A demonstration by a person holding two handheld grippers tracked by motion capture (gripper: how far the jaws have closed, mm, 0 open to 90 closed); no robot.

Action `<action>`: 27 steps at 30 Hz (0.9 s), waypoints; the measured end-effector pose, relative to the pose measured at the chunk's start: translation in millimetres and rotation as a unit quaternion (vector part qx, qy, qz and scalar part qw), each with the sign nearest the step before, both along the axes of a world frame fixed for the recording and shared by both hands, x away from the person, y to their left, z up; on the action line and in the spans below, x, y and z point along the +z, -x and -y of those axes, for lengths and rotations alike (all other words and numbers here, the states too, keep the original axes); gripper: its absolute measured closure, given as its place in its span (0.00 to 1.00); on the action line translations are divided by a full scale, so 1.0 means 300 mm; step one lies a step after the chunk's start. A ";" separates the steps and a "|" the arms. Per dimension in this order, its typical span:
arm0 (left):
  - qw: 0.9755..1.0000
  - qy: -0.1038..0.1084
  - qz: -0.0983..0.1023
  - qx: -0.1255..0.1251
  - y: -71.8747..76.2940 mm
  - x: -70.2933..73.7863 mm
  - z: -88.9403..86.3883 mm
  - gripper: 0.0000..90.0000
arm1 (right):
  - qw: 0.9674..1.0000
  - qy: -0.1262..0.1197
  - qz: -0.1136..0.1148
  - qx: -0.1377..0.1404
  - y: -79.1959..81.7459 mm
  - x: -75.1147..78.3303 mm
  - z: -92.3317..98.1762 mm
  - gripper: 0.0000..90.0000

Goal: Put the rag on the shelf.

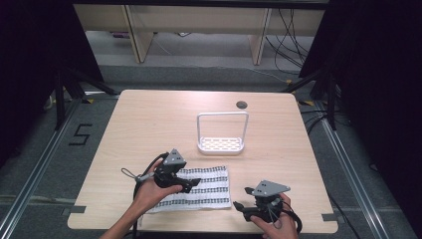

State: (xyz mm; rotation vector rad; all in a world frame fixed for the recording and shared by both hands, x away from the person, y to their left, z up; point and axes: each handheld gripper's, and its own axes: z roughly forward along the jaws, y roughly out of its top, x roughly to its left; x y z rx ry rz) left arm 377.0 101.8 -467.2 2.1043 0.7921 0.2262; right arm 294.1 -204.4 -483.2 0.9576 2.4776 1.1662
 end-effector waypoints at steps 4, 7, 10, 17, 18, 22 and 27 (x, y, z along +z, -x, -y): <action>1.000 0.010 -0.006 -0.002 -0.029 0.003 0.038 0.24 | 1.000 0.004 -0.002 0.007 0.001 -0.003 -0.021 0.42; 1.000 0.003 -0.014 -0.015 -0.052 0.002 0.057 0.27 | 1.000 0.009 -0.003 0.015 0.002 -0.008 -0.037 0.44; 1.000 0.002 -0.018 -0.016 -0.071 -0.004 0.085 0.28 | 1.000 0.017 -0.006 0.023 0.001 -0.014 -0.052 0.44; 0.999 -0.009 -0.031 -0.036 -0.118 -0.032 0.159 0.30 | 0.999 0.030 -0.012 0.023 -0.011 -0.028 -0.073 0.46; 0.999 -0.009 -0.031 -0.036 -0.118 -0.032 0.159 0.30 | 0.999 0.030 -0.012 0.023 -0.011 -0.028 -0.073 0.46; 0.998 -0.008 -0.035 -0.047 -0.128 -0.048 0.186 0.32 | 0.999 0.033 -0.016 0.023 -0.017 -0.033 -0.081 0.47; 0.998 -0.012 -0.037 -0.056 -0.149 -0.054 0.220 0.34 | 0.999 0.035 -0.024 0.027 -0.024 -0.042 -0.093 0.49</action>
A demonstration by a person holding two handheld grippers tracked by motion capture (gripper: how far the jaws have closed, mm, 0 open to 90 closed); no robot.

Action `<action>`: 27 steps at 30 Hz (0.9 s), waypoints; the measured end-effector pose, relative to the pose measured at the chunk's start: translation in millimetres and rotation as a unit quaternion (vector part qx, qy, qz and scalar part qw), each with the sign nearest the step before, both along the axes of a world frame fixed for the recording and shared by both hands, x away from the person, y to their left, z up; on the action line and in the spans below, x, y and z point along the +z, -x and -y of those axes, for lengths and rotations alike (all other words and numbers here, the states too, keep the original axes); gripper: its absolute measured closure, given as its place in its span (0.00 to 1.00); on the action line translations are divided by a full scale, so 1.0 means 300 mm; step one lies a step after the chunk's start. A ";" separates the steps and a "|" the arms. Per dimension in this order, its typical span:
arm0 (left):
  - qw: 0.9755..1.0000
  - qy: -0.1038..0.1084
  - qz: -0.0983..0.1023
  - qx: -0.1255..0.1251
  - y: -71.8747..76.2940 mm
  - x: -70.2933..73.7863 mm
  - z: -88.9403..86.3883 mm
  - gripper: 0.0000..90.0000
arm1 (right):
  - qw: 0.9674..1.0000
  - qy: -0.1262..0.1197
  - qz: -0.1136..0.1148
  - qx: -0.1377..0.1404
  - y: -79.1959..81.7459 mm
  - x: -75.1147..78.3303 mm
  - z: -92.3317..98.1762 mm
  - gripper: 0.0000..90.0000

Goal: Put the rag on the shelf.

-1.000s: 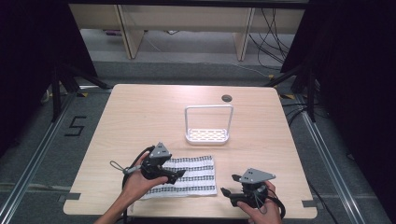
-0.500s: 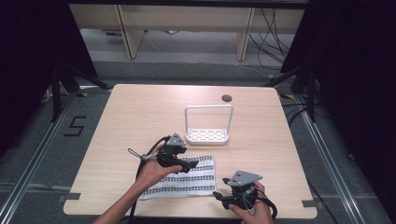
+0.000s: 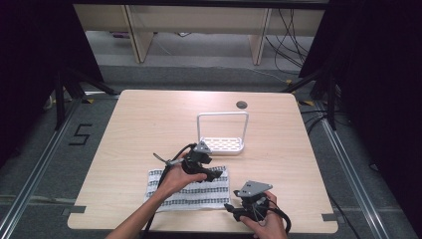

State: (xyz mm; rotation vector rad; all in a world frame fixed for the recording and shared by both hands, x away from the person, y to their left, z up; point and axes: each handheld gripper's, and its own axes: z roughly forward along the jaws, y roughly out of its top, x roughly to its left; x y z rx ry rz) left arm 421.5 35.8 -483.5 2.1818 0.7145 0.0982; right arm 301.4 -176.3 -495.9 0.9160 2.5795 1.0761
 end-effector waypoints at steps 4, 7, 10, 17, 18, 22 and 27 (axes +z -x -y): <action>1.000 0.001 0.000 -0.005 -0.006 0.001 0.024 0.36 | 1.000 0.002 0.005 0.000 -0.004 -0.011 -0.012 0.51; 1.000 -0.025 0.007 -0.016 -0.016 -0.005 0.046 0.37 | 1.000 0.017 -0.003 0.002 -0.012 -0.016 -0.023 0.52; 0.999 -0.033 0.003 -0.026 -0.026 -0.013 0.057 0.37 | 1.000 0.020 -0.010 -0.004 -0.013 -0.021 -0.032 0.53; 0.998 -0.046 -0.001 -0.033 -0.040 -0.026 0.079 0.41 | 1.000 0.019 -0.007 -0.009 -0.025 -0.035 -0.033 0.55; 0.999 -0.042 -0.003 -0.027 -0.038 -0.034 0.090 0.42 | 1.000 0.024 -0.011 -0.003 -0.027 -0.033 -0.030 0.56; 0.997 -0.060 -0.003 -0.043 -0.044 -0.043 0.097 0.51 | 1.000 0.025 -0.012 -0.001 -0.028 -0.036 -0.032 0.61; 0.996 -0.069 0.002 -0.050 -0.044 -0.052 0.101 0.66 | 1.000 0.019 -0.006 0.006 -0.033 -0.040 -0.032 0.71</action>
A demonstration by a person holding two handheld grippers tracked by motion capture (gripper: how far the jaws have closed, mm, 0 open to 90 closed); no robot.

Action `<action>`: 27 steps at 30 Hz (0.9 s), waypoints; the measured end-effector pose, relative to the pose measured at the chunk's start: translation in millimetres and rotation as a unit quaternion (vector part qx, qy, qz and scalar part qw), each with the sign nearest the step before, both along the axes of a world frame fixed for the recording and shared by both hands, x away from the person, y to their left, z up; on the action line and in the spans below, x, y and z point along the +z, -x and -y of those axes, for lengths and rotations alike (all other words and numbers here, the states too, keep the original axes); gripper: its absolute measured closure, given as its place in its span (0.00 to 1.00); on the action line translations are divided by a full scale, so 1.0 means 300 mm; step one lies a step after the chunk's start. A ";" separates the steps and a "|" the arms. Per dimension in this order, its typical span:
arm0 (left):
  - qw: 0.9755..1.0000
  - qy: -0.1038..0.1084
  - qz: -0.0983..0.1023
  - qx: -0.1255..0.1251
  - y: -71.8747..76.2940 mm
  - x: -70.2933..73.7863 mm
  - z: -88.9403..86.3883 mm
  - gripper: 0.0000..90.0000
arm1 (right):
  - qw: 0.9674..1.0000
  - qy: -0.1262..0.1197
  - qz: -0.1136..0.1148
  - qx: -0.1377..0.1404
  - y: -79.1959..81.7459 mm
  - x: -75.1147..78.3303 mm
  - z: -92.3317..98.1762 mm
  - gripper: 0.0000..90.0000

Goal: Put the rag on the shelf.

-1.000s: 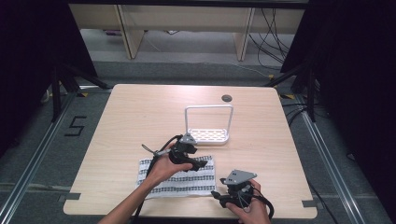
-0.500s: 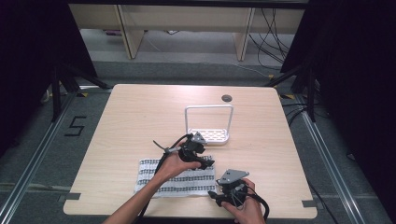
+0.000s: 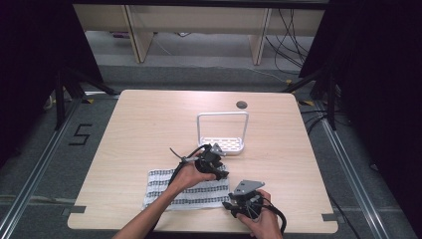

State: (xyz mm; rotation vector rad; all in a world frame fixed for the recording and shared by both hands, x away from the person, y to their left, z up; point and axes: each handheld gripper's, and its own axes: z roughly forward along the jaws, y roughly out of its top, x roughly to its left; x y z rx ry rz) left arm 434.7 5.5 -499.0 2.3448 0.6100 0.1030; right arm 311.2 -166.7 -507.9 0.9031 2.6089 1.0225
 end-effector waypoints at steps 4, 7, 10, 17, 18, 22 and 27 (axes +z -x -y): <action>1.000 -0.016 0.010 -0.010 -0.002 0.002 -0.008 0.81 | 1.000 -0.001 -0.001 0.013 -0.004 0.000 0.000 0.84; 1.000 -0.013 0.012 -0.012 -0.001 -0.006 -0.006 0.90 | 1.000 0.001 -0.011 0.019 -0.009 0.005 0.002 0.92; 1.000 -0.013 0.014 -0.011 -0.002 -0.006 -0.004 0.95 | 1.000 0.002 -0.007 0.023 -0.012 0.004 0.003 0.93; 0.999 -0.013 0.032 -0.007 0.011 0.024 -0.020 0.96 | 1.000 -0.018 -0.013 0.016 -0.015 0.021 0.016 0.96; 0.999 -0.013 0.032 -0.007 0.011 0.024 -0.020 0.96 | 1.000 -0.018 -0.013 0.016 -0.015 0.021 0.016 0.96; 0.999 0.010 0.029 0.009 0.015 0.049 -0.041 0.96 | 1.000 -0.027 -0.002 0.011 -0.022 0.042 0.031 0.96; 0.999 0.027 0.031 0.016 0.028 0.082 -0.066 0.96 | 0.999 -0.039 0.009 0.012 -0.023 0.063 0.036 0.96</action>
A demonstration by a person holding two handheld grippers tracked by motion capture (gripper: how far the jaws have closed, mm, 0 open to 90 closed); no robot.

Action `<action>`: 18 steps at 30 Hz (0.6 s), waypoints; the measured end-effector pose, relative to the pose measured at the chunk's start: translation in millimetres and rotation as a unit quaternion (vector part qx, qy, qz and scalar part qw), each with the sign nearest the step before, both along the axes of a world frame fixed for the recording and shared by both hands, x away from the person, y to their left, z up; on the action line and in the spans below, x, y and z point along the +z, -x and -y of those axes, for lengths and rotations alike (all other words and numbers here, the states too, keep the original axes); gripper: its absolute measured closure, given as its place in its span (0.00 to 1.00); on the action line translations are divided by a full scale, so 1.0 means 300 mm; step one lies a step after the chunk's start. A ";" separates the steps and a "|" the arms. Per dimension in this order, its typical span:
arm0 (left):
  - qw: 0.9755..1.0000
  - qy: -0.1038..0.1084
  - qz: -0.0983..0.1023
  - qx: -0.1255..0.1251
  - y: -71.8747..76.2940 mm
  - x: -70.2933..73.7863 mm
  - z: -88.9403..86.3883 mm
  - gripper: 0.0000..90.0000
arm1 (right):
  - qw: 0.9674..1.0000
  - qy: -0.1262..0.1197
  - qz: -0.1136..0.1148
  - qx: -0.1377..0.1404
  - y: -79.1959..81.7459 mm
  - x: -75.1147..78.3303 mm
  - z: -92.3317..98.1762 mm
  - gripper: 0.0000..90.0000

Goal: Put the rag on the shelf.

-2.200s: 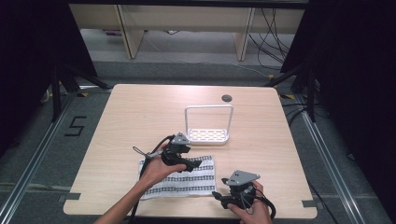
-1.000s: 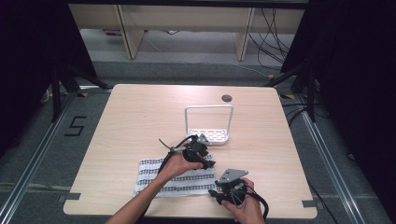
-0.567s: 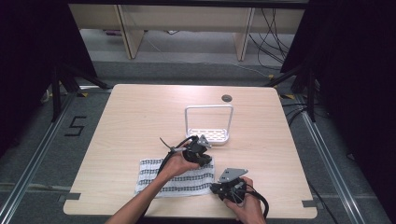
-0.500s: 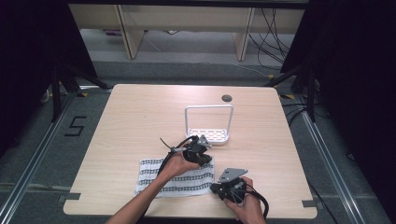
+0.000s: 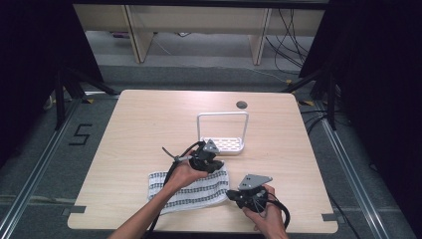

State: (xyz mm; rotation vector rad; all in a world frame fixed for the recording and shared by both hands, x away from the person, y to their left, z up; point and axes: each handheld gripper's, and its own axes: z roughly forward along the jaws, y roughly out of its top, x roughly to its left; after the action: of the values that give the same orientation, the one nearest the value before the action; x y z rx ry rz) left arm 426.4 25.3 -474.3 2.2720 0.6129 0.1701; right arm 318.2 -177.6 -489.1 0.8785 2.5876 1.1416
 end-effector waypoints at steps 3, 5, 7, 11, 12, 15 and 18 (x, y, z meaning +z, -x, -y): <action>1.000 0.019 -0.001 0.010 0.011 0.026 -0.015 0.96 | 1.000 -0.008 0.003 -0.001 0.003 0.015 0.001 0.96; 1.000 0.022 0.000 0.013 0.014 0.045 -0.030 0.96 | 1.000 -0.015 0.013 -0.003 0.002 0.026 0.004 0.96; 1.000 0.025 0.007 0.017 0.022 0.067 -0.043 0.96 | 1.000 -0.026 0.016 0.007 -0.004 0.042 0.003 0.96; 0.999 0.041 0.021 0.028 0.037 0.129 -0.075 0.96 | 0.999 -0.038 0.035 0.004 -0.010 0.091 -0.001 0.96; 0.997 0.056 0.029 0.034 0.045 0.163 -0.091 0.96 | 0.998 -0.047 0.048 0.007 -0.015 0.121 -0.001 0.96; 0.997 0.064 0.036 0.038 0.050 0.199 -0.111 0.96 | 0.997 -0.057 0.048 0.003 -0.019 0.155 0.003 0.96; 0.994 0.084 0.049 0.045 0.054 0.251 -0.138 0.96 | 0.994 -0.083 0.073 -0.001 -0.050 0.226 0.023 0.96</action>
State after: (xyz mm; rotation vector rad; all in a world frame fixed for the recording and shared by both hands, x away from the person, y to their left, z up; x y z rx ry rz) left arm 410.2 66.8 -398.9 2.0624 0.6525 0.2635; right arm 333.1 -184.4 -421.3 0.7972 2.4024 1.3822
